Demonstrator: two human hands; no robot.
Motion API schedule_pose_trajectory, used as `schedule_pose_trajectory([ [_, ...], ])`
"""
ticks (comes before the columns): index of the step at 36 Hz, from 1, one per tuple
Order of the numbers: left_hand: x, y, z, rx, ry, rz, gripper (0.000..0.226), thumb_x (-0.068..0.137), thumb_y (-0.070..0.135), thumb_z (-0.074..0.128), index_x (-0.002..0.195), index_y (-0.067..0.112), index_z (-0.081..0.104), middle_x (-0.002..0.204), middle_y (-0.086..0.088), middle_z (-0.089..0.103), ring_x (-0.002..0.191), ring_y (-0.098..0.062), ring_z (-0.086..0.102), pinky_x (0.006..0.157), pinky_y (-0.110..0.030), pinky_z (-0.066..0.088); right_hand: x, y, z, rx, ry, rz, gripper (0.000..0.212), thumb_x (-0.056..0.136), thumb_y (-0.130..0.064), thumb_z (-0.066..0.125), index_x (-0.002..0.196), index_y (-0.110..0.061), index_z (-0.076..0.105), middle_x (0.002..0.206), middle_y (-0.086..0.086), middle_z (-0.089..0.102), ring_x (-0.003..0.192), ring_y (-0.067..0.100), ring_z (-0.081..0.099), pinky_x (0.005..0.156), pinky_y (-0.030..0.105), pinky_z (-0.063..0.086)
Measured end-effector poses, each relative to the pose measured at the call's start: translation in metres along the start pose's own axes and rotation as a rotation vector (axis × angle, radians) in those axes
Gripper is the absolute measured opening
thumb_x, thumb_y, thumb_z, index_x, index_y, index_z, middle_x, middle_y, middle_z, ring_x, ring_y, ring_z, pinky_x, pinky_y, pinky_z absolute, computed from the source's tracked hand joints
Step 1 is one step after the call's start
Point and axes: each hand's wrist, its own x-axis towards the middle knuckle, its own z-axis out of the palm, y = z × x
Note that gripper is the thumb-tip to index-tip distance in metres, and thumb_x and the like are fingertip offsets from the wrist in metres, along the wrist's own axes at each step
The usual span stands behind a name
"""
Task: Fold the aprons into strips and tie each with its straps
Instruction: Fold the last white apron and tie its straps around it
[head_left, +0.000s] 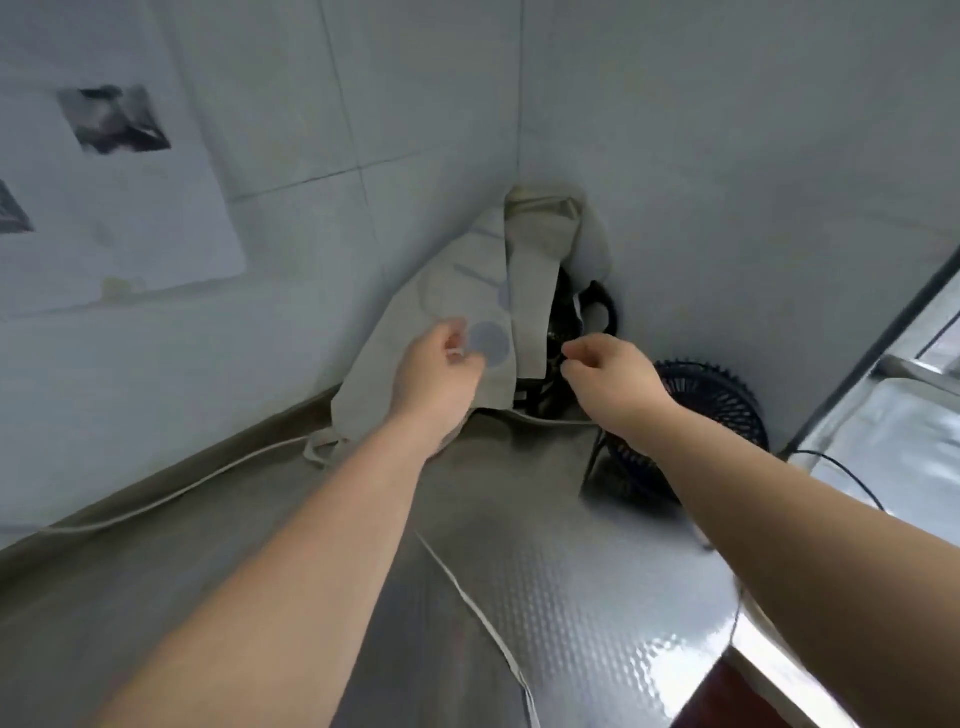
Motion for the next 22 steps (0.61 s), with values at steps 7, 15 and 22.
schedule_pose_trajectory([
  [7,0.110,0.001,0.053,0.337,0.015,0.101,0.086,0.083,0.047,0.063,0.149,0.017,0.018,0.153,-0.014,0.016,0.140,-0.029,0.019,0.113,-0.038,0.023,0.098,0.000,0.012,-0.004,0.003,0.042,0.041,0.098,-0.019,0.046,0.138,-0.013,0.043,0.120,0.004,0.055,0.104,0.020,0.053,0.079,0.020,0.035],
  [15,0.172,-0.030,0.091,0.366,-0.180,-0.010,0.104,0.082,0.052,0.065,0.151,0.021,-0.006,0.157,-0.012,0.005,0.140,-0.034,0.020,0.114,-0.041,0.023,0.146,0.024,0.021,0.018,-0.016,0.089,0.041,0.098,-0.019,0.047,0.138,-0.013,0.042,0.119,0.005,0.053,0.091,0.011,0.047,0.077,0.017,0.038],
  [22,0.152,-0.027,0.048,0.255,0.219,0.054,0.031,0.095,0.004,0.039,0.122,0.001,0.056,0.123,-0.017,0.059,0.112,-0.030,0.053,0.067,-0.020,0.026,0.144,0.027,0.026,0.042,-0.057,0.122,0.041,0.097,-0.016,0.046,0.138,-0.011,0.042,0.122,0.007,0.053,0.108,0.017,0.050,0.087,0.016,0.036],
])
